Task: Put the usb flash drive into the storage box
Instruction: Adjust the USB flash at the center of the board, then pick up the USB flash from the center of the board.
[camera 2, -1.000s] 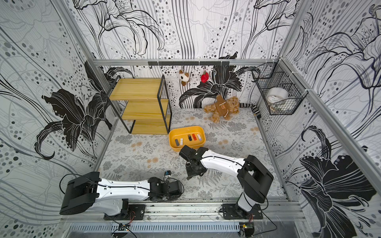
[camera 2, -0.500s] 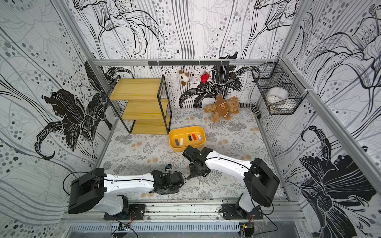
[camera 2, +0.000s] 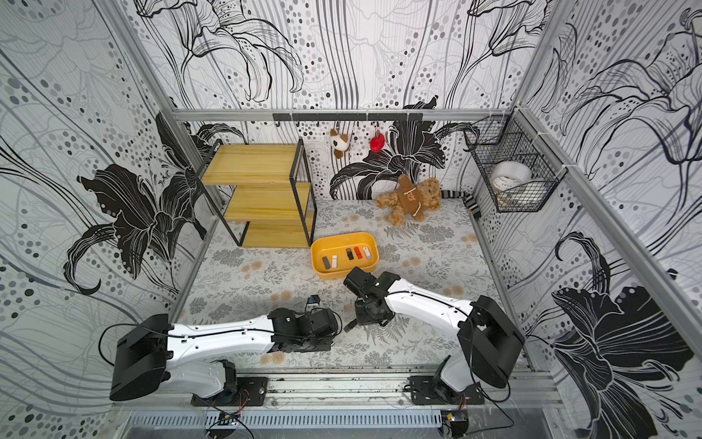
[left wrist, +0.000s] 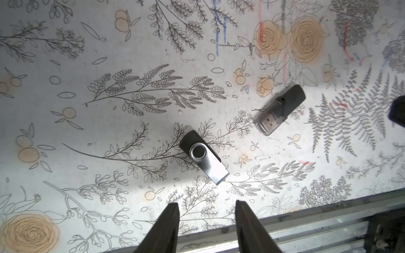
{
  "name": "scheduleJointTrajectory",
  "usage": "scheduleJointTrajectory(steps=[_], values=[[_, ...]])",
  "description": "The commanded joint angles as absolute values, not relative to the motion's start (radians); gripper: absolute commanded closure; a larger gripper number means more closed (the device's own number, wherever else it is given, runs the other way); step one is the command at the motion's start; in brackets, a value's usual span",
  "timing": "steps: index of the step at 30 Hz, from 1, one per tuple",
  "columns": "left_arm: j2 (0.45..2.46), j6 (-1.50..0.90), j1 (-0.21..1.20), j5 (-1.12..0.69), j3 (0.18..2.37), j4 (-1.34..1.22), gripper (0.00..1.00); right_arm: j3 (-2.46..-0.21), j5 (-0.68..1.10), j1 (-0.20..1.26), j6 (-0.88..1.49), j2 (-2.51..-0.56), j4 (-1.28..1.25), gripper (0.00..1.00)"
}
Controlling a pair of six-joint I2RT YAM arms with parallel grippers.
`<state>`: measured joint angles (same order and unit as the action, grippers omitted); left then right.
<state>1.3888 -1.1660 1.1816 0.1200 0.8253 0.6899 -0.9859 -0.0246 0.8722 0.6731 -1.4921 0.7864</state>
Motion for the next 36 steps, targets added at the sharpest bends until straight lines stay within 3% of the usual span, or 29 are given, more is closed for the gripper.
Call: scheduleJointTrajectory(steps=[1, 30, 36], values=[[1.405, -1.188, 1.173, 0.134, 0.826, 0.687, 0.44, -0.964, -0.051, 0.856, 0.685, -1.452, 0.822, 1.00], [1.680, -1.192, 1.174, 0.192, 0.965, 0.739, 0.40, -0.796, -0.023, 0.787, 0.678, -1.286, 0.812, 1.00], [1.691, -1.187, 1.173, 0.177, 0.935, 0.726, 0.45, -0.785, -0.021, 0.785, 0.680, -1.276, 0.813, 1.00]])
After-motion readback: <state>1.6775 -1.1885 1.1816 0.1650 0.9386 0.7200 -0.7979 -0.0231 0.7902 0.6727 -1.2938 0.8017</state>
